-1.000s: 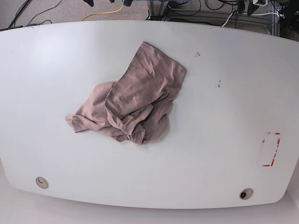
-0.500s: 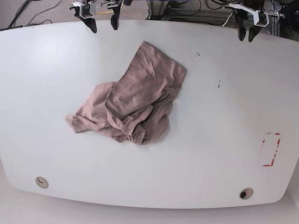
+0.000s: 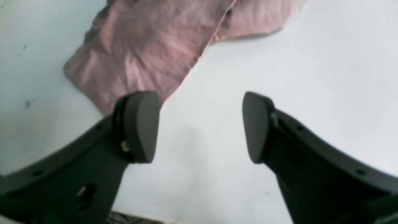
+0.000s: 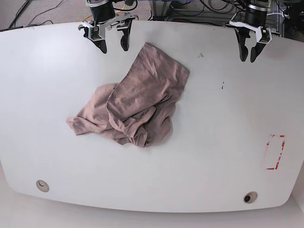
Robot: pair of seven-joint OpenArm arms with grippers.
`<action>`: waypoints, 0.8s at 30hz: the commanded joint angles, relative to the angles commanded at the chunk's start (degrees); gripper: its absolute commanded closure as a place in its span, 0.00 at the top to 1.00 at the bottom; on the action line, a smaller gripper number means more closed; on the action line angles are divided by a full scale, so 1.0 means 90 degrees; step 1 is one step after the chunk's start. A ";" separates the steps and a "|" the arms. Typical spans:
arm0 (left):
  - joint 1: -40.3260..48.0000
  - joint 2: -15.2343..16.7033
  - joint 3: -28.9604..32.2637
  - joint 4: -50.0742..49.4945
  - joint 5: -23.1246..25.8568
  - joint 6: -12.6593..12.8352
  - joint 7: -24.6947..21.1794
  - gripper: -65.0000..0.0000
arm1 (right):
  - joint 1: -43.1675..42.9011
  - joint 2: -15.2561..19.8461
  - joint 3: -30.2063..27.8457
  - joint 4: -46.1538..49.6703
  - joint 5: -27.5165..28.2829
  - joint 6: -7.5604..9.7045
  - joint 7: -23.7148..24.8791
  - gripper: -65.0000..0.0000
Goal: Layout the t-shirt on the table in an organized manner, then fold the t-shirt properly
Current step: 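Lower the right gripper onto the crumpled mauve t-shirt and grasp it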
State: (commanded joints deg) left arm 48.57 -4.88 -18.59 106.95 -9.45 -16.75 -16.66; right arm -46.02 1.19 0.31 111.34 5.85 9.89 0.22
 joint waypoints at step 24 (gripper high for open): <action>-0.0215 -0.0010 0.0098 0.0039 -0.0039 0.0000 0.0391 0.43 | 0.1817 0.0381 -0.0088 -0.0342 0.2501 0.0000 -0.2452 0.62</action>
State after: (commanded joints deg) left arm 46.64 -4.97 -17.71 107.30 -9.80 -16.75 -13.14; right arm -29.67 4.62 -0.48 108.26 28.35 9.89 -21.85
